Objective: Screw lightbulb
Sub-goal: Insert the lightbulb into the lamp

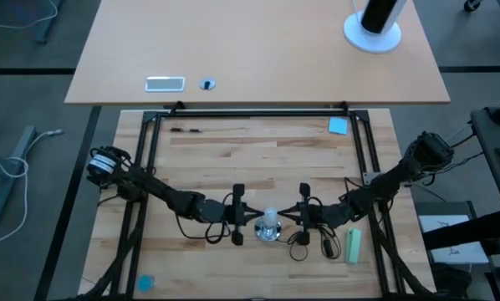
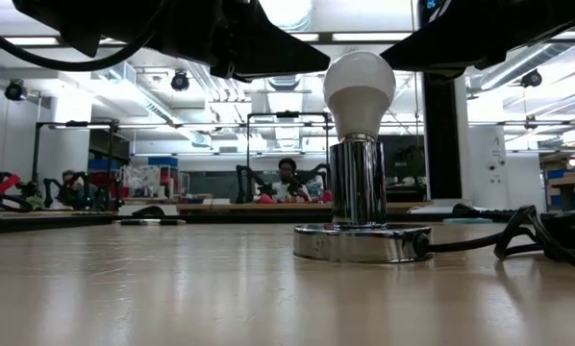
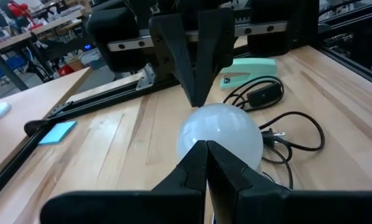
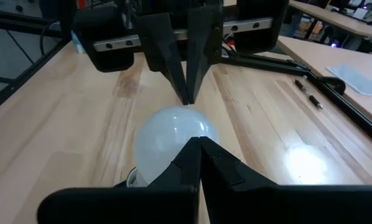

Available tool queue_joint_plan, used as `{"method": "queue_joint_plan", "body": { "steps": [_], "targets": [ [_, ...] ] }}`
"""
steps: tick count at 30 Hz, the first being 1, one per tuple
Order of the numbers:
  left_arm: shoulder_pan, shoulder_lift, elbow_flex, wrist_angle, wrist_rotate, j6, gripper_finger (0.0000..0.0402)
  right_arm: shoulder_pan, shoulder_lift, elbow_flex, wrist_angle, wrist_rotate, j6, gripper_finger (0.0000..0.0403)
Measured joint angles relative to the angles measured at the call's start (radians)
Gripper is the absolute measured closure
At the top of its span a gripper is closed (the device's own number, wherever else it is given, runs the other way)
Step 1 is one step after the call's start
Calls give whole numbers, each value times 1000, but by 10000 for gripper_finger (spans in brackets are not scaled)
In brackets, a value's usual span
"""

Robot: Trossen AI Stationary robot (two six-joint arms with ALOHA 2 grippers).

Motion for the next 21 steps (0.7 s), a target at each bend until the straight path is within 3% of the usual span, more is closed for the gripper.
{"method": "queue_joint_plan", "body": {
  "steps": [8,14,21],
  "targets": [
    [-41,-74,0,-126,-111,-20,402,11,-28,0,-4,99,82,403],
    [-41,-111,-2,-304,-206,-157,401,11,-35,0,-17,121,151,403],
    [-29,-105,-3,-443,-237,-309,401,8,-55,-1,-296,187,384,403]
  ]
}}
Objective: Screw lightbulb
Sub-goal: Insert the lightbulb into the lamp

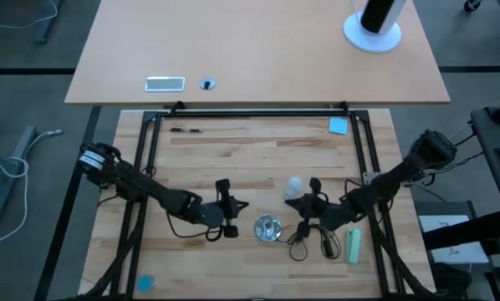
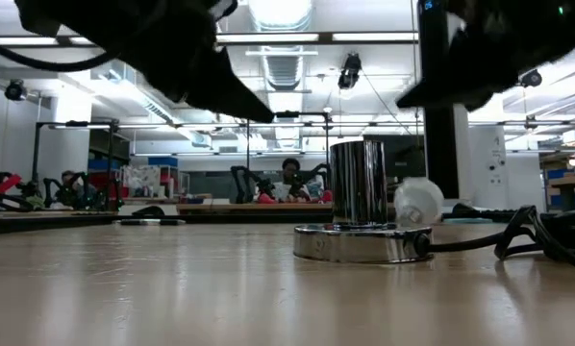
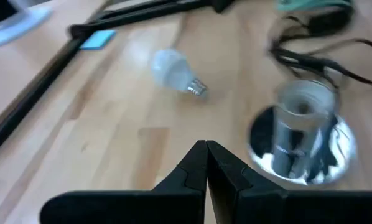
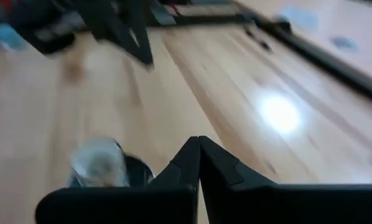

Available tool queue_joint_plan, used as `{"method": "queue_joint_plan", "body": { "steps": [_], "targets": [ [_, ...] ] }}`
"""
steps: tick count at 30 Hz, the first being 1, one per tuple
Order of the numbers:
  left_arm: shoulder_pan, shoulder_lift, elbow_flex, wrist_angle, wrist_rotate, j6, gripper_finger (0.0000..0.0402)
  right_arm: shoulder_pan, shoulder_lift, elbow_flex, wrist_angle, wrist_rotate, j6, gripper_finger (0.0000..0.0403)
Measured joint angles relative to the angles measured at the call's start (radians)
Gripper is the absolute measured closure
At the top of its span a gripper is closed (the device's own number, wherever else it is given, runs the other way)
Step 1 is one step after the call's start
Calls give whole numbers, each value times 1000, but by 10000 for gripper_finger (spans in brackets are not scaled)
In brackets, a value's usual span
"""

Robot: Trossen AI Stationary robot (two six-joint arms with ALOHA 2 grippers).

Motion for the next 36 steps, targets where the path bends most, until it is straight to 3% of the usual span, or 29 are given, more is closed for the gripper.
{"method": "queue_joint_plan", "body": {
  "steps": [5,9,15,20,24,29,36],
  "targets": [
    [54,0,0,61,-83,-106,401,-56,-73,0,-376,20,393,403],
    [132,-1,0,119,-54,-190,401,-141,-142,0,-645,-102,649,403],
    [273,-1,2,156,168,-236,401,-227,-195,-1,-710,-253,683,403],
    [363,-1,2,160,276,-247,401,-240,-206,0,-750,-277,673,382],
    [393,-1,2,164,382,-185,389,-243,-248,0,-894,-309,763,354],
    [396,2,2,165,393,-121,362,-242,-280,-1,-1001,-374,839,336],
    [406,56,3,182,394,-40,343,-258,-182,-13,-968,-319,818,356]
  ]
}}
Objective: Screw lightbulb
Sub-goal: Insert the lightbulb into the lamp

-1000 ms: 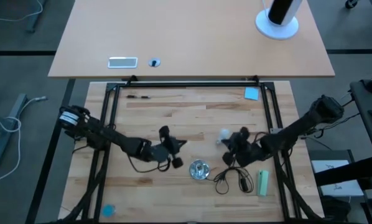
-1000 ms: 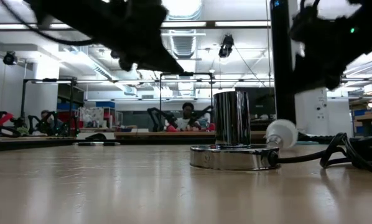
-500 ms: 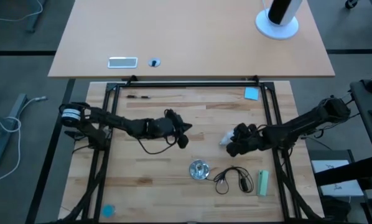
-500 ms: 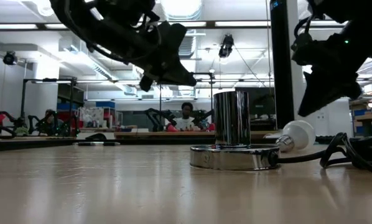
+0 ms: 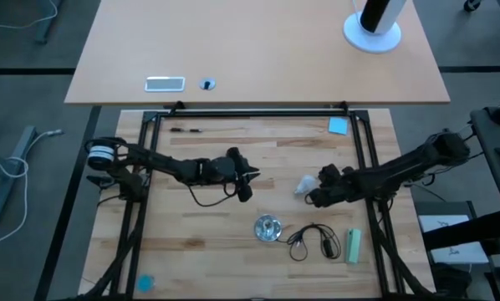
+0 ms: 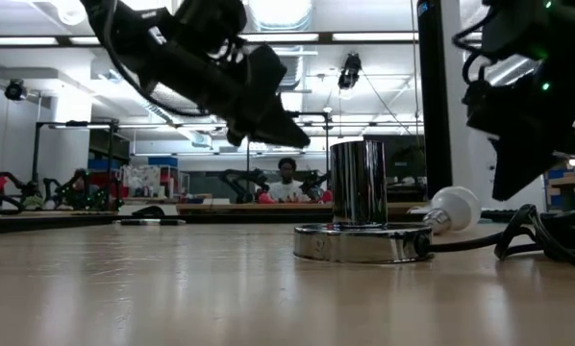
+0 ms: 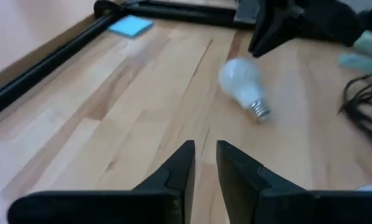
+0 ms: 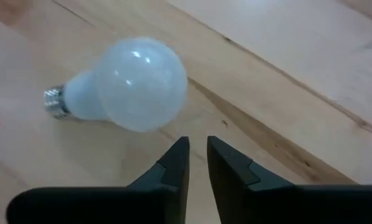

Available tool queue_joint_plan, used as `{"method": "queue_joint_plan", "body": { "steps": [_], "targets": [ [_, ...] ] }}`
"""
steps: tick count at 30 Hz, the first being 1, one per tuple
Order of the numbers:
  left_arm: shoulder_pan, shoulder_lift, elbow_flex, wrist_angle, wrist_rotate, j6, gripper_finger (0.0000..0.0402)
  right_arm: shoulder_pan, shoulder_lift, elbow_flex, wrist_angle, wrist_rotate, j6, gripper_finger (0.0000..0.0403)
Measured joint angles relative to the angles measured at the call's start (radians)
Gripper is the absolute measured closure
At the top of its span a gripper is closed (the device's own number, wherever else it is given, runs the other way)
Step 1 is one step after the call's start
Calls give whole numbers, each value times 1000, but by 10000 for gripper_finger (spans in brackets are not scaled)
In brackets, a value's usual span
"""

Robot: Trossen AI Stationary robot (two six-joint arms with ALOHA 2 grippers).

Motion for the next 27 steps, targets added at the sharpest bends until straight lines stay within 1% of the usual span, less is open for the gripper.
{"method": "queue_joint_plan", "body": {
  "steps": [6,15,19,23,27],
  "targets": [
    [1,61,0,-2,2,-8,342,-5,135,-1,187,0,-79,379],
    [0,109,0,3,3,-75,342,-91,320,-1,493,-5,-222,395],
    [1,109,0,4,3,-95,342,-118,367,8,607,-28,-283,395],
    [1,109,0,6,2,-104,342,-137,395,42,640,-30,-339,395],
    [5,109,0,34,2,-101,342,-169,421,77,748,-37,-456,395]
  ]
}}
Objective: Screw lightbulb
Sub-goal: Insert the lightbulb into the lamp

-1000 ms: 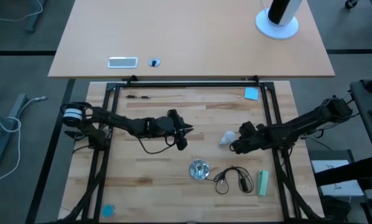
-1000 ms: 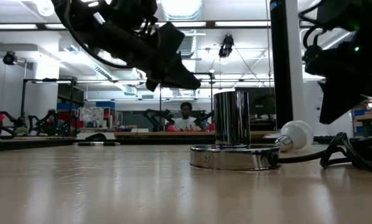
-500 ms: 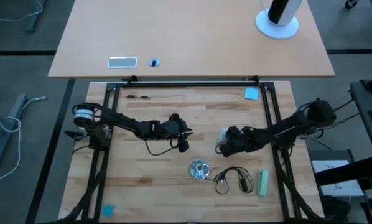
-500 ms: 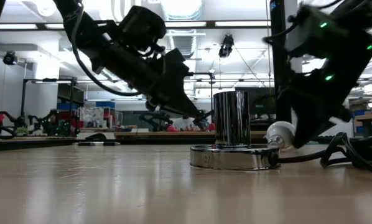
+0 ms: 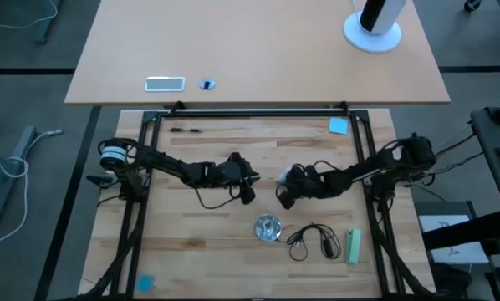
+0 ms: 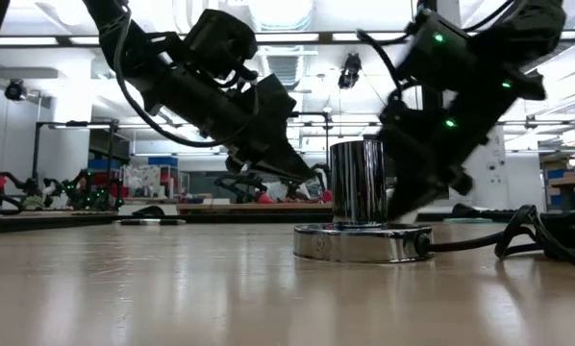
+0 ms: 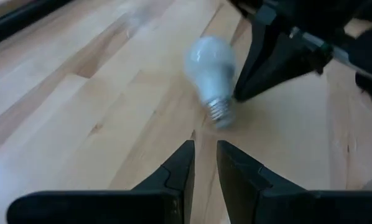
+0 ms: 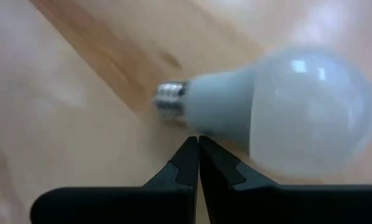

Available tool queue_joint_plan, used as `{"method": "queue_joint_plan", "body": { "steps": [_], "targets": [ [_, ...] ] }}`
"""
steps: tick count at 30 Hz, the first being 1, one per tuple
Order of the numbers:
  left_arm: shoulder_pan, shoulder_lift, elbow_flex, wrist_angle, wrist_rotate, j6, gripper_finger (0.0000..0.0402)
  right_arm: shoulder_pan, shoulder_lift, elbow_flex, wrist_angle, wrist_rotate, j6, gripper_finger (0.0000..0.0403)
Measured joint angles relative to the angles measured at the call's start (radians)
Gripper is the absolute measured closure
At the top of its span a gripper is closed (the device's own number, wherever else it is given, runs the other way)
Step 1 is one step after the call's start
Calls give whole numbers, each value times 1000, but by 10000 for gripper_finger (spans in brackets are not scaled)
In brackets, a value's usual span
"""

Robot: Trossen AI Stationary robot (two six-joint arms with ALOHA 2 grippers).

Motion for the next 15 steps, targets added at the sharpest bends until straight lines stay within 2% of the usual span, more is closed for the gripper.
{"method": "queue_joint_plan", "body": {
  "steps": [3,8,12,14,15],
  "targets": [
    [5,0,0,27,-19,0,342,-30,9,35,4,2,-90,396],
    [7,0,0,43,-54,49,339,-44,-80,82,-172,10,-123,395],
    [21,0,0,73,-209,243,331,-70,-185,86,-349,149,-115,401],
    [47,1,0,130,-215,331,323,-117,-237,85,-424,198,-105,402],
    [66,3,0,164,-177,342,320,-151,-251,82,-436,201,-105,402]
  ]
}}
